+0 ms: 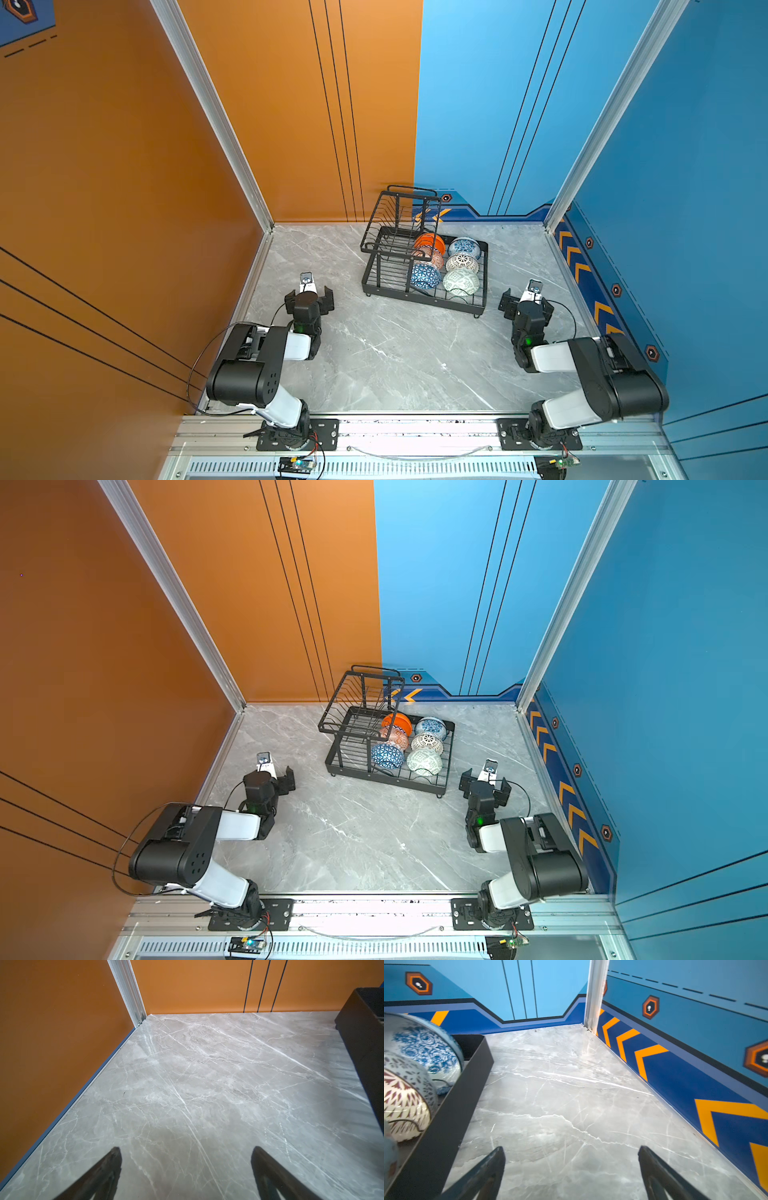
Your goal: Load the bowls into the dish rack
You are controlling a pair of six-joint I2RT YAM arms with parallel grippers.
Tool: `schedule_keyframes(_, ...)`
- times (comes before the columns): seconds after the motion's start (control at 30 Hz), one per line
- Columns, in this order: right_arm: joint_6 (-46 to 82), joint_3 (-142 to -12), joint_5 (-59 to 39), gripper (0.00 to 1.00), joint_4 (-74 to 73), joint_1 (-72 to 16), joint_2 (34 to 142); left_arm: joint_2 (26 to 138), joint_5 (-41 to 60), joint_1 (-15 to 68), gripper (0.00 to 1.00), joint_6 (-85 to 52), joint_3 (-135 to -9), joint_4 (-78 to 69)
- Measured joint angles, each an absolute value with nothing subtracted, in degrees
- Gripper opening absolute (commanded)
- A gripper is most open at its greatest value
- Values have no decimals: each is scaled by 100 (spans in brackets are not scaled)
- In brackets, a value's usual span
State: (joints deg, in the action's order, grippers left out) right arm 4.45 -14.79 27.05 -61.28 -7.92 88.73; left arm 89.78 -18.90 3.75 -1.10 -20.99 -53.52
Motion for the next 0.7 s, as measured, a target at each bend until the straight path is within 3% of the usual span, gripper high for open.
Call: schedule_keyframes(0.7,384,-1925,2215,100,-5728,-528,8947,8980,-1876,377,98,-84,-2099,-5468)
